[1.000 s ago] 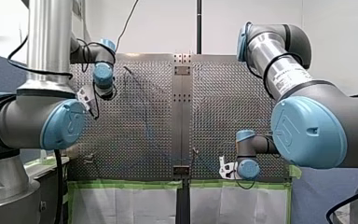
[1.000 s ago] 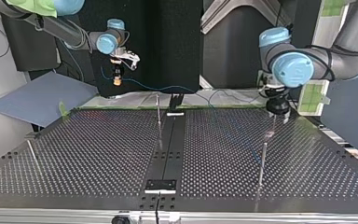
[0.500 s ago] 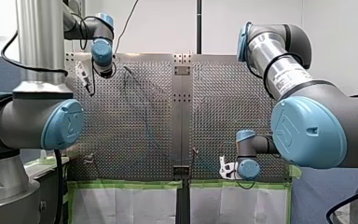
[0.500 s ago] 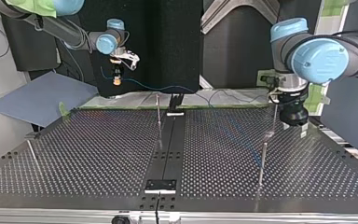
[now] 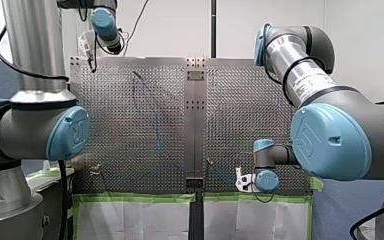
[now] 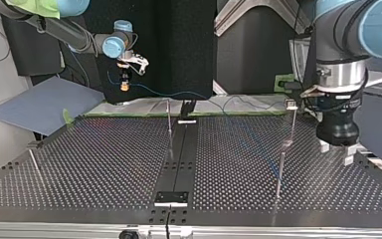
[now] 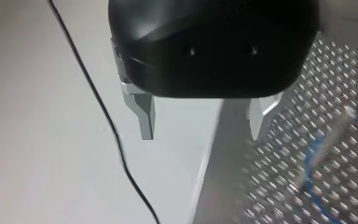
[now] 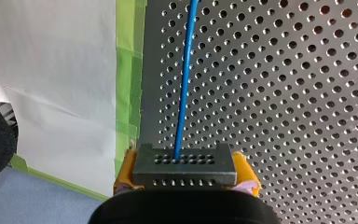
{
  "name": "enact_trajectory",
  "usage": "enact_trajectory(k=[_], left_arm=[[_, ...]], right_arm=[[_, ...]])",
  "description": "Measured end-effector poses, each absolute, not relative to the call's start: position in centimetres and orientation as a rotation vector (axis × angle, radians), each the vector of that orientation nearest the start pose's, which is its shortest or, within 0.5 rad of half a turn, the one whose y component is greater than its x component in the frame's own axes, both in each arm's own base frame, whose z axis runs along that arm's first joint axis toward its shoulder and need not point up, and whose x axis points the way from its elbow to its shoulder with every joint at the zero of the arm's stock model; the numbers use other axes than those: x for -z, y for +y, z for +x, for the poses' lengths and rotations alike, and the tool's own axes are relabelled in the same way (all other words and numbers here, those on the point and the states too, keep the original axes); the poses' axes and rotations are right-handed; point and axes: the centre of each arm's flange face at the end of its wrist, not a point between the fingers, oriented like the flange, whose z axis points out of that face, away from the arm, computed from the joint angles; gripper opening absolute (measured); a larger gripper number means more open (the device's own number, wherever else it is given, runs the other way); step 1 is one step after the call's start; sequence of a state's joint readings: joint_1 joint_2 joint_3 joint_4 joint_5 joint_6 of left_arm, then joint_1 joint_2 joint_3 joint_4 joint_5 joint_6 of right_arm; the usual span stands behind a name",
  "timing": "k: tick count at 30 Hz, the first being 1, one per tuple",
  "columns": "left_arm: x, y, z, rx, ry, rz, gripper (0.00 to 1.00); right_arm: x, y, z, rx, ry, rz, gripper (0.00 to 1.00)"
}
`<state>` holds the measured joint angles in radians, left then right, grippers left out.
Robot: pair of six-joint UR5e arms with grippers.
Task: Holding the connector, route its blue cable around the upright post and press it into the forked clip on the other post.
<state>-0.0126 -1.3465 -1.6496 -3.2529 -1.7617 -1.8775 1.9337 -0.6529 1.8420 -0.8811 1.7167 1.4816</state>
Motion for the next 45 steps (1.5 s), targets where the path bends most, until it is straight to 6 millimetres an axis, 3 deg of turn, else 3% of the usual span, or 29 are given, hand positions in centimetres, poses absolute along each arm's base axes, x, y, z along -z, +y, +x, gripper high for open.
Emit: enact_trajectory(k=[7,11,26,45], left_arm=[[-57.7,-12.8,37.3,0.116,1.475,-0.270,1.00],[-58.8,-13.2,37.1,0.132,1.494,-0.222,1.00],[-55.0,-15.1,40.2,0.219,1.714,-0.104,1.00],[-53.9,-15.6,41.1,0.232,1.760,-0.108,1.00]], right_arm=[[6.8,-46.9,30.5,-1.096,-1.174,1.667,0.00],[6.8,-46.9,30.6,-1.099,-1.173,1.670,0.00],[6.8,-46.9,30.7,-1.107,-1.170,1.674,0.00],[6.8,-47.0,30.7,-1.112,-1.169,1.674,0.00]])
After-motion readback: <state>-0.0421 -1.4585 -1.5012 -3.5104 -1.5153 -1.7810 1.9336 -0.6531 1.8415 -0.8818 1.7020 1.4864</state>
